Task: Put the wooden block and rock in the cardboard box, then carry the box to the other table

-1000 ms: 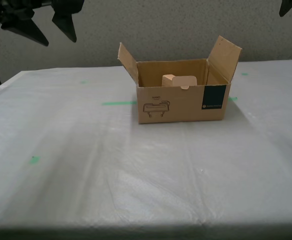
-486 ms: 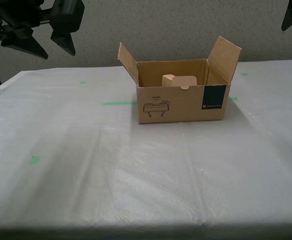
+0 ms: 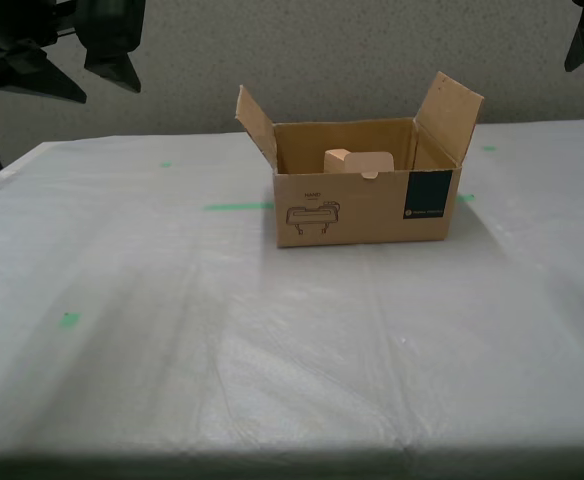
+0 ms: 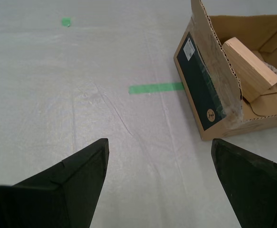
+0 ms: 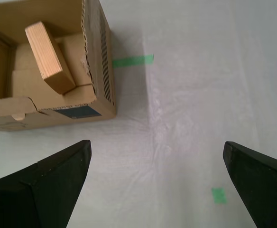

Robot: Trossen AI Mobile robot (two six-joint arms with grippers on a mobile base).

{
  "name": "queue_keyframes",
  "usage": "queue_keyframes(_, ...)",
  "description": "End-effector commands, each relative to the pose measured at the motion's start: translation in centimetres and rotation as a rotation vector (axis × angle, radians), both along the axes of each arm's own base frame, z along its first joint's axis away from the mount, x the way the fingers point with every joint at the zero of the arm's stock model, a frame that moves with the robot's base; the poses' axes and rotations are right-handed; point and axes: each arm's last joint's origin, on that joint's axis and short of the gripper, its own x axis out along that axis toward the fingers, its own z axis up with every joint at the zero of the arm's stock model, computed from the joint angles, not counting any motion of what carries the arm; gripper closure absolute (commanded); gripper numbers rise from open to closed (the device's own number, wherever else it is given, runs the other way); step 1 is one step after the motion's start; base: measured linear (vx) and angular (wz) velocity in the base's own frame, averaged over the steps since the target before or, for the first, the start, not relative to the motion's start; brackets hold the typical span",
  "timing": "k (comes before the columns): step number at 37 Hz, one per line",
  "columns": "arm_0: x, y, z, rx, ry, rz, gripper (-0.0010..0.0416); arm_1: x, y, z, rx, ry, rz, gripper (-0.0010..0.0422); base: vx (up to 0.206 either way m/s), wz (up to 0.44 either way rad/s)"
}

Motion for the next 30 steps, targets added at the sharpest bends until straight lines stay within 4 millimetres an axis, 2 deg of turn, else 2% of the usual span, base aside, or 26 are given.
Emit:
queue_keyframes(1, 0.01, -0.02, 0.08, 0.001, -0.007, -0.01, 0.0018, -0.13, 0.07, -0.06, -0.002, -0.006, 0.004, 0.0119, 0.0, 0.0)
queue_keyframes(30, -0.02, -0.04, 0.03, 0.013, -0.001, -0.029, 0.0018, -0.22, 0.12, -0.17, 0.005, 0.007, 0.005, 0.0119, 0.0, 0.0)
